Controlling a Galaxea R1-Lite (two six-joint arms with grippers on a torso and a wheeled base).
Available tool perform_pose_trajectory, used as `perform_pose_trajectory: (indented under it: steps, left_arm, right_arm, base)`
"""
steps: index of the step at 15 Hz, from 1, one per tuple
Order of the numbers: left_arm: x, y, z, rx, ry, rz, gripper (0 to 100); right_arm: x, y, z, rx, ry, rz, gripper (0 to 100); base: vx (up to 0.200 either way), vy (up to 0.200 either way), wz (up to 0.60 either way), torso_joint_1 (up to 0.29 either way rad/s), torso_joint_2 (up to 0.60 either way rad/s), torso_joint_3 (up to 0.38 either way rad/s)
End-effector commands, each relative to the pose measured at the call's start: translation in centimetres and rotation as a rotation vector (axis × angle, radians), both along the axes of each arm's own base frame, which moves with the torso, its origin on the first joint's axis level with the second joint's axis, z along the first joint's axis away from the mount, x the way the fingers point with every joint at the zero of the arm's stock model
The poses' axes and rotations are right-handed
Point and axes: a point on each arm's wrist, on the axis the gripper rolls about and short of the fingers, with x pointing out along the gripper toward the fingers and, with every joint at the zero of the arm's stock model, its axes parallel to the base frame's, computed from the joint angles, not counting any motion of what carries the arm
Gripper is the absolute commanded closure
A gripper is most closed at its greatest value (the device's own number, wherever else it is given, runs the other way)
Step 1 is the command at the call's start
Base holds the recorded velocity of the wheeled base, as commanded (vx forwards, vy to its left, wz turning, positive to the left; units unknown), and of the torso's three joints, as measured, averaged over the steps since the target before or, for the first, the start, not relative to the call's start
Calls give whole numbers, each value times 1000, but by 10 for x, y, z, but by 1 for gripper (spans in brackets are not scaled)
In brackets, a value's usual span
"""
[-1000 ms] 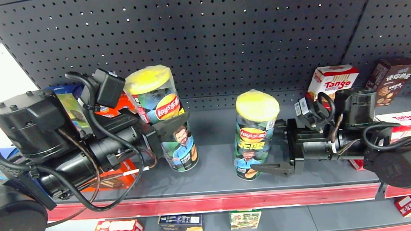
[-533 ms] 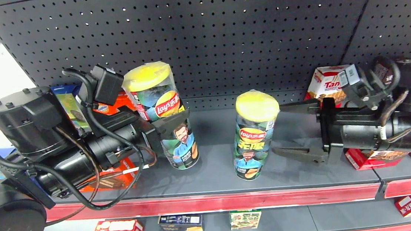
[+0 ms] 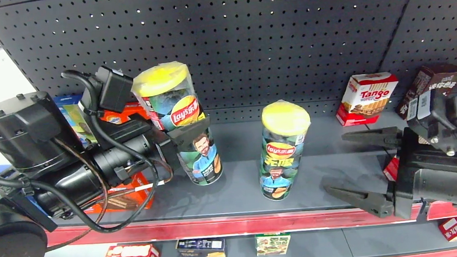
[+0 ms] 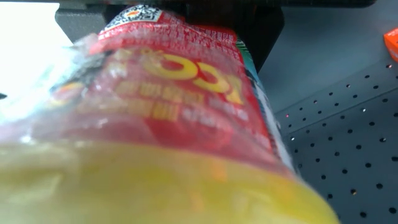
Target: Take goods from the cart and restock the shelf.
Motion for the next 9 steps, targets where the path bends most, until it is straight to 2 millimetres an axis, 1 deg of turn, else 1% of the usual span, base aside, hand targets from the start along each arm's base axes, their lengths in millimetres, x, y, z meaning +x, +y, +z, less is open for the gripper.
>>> perform_pose_trajectory:
  steps: [1, 4, 9]
  left_arm:
    - [-1, 0, 2, -4, -7, -2, 100]
    - [-1, 0, 3, -4, -9, -2, 100]
    - [-1, 0, 4, -6, -13, 0, 100]
  right_arm:
    - [-5, 8, -14, -40, 31, -13, 0]
    - [2, 12, -22, -78, 51, -88, 0]
    - [22, 19, -30, -108, 80, -143, 0]
  base:
    - [0, 0, 0, 0, 0, 0]
    - [0, 0, 0, 0, 0, 0]
    - [0, 0, 0, 0, 0, 0]
